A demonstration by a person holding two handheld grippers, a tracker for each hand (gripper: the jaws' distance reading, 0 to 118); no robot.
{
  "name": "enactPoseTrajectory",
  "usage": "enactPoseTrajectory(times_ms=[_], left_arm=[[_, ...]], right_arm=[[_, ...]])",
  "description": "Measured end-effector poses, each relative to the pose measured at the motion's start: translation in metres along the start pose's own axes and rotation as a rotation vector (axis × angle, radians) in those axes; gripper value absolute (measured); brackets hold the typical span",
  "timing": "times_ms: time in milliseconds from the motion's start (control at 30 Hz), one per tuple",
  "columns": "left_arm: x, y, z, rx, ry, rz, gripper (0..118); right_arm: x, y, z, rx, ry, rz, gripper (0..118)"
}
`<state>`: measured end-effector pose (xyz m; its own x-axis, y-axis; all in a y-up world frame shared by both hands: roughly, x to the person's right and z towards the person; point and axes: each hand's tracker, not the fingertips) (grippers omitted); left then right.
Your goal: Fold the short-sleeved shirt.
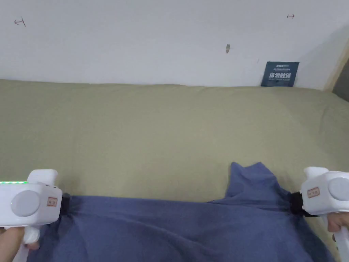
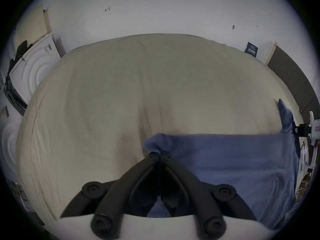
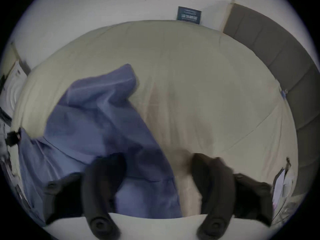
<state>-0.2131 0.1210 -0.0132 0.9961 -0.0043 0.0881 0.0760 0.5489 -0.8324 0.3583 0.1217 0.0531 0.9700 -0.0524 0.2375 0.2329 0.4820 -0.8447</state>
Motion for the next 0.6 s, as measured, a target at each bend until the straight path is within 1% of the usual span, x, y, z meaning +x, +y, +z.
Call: enactPoseTrajectory(times_ms=[33,67,100,133,167,200,233,433,600], left_arm=[[-0.003,-0.002,0.012,0.023,0.003,0.017,1],[-0.009,-0.004,0.027,0.042,0.0,0.036,1],[-0.015,-0.005,0.044,0.052,-0.012,0.052,1],[-0.019,-0.006,0.06,0.059,-0.015,0.059,1],[-0.025,-0.007,0.079,0.074,-0.025,0.071,1],[-0.031,-0.006,0.1,0.095,-0.062,0.104,1],[-0.037,-0.006,0.118,0.111,-0.09,0.123,1],[-0.044,0.001,0.236,0.266,-0.062,0.069,1],[-0.044,0.015,0.32,0.401,-0.038,0.055,1]], right_arm=[[0.001,0.001,0.01,-0.011,0.028,-0.005,0],[-0.012,-0.007,0.039,0.017,0.022,0.019,0],[-0.015,-0.009,0.058,0.057,-0.003,0.042,0],[-0.016,-0.01,0.075,0.082,-0.006,0.05,0],[-0.011,-0.009,0.093,0.093,0.039,0.021,0],[-0.005,-0.007,0.111,0.116,0.067,0.01,0],[-0.003,-0.007,0.132,0.153,0.071,0.01,0],[0.002,-0.002,0.26,0.335,0.125,0.018,0],[-0.01,0.006,0.344,0.483,0.108,0.067,0]])
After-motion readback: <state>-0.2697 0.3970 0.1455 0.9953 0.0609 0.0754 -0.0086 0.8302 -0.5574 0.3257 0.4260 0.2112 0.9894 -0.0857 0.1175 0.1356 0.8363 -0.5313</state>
